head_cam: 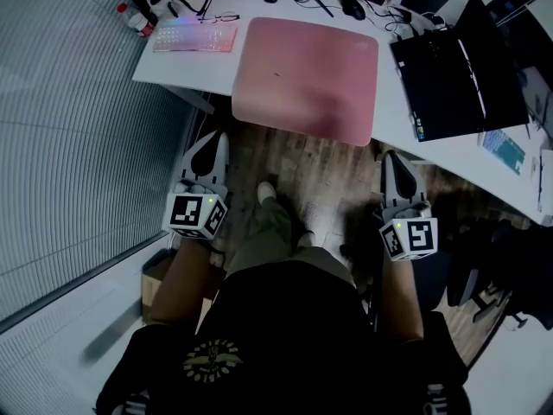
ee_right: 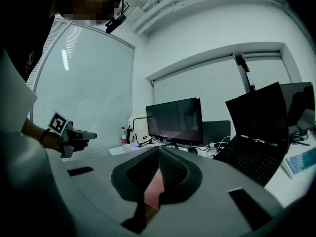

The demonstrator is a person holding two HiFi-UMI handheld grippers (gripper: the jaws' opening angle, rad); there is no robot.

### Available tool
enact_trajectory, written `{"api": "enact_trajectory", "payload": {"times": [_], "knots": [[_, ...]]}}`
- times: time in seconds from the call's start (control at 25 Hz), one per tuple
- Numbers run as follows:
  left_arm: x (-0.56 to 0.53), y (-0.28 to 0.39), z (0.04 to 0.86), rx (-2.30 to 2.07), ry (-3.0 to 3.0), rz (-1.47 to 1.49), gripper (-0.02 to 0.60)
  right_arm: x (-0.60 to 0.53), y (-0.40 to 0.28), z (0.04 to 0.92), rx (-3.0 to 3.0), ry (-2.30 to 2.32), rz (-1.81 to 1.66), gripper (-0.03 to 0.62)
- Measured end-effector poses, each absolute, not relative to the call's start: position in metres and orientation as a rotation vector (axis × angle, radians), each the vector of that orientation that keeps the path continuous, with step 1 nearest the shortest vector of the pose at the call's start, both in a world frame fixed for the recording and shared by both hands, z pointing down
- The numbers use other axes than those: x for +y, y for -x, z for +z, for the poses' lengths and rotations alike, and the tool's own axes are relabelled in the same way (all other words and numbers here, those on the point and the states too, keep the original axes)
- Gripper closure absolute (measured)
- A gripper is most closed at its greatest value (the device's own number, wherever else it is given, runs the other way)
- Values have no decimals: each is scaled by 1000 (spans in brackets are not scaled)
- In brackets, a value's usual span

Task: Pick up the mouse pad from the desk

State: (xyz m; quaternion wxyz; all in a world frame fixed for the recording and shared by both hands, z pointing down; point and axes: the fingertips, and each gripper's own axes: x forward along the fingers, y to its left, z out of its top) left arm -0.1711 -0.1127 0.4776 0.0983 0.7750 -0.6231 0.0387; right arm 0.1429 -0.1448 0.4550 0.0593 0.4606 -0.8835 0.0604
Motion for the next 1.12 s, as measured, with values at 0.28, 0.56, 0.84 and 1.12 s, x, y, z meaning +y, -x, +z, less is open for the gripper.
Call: {"api": "enact_trajectory", "payload": {"times": [0.28,0.56,0.84,1.12], "knots": [[-139,178,491,-1798,-2306,151,575,-165,-130,462,-2653,-1395,198,602],[-166,185,501,-1748,-2308,157,575,-185,-127,468,-2592,-1431,224,602],[-187,194,512,-1680,-2316,158,575,-203,-116,466,-2544,-1476,216,602],[-211,210,521,-1590,-2344,132,575,-218,-108,478,-2474,-1555,260,602]]}}
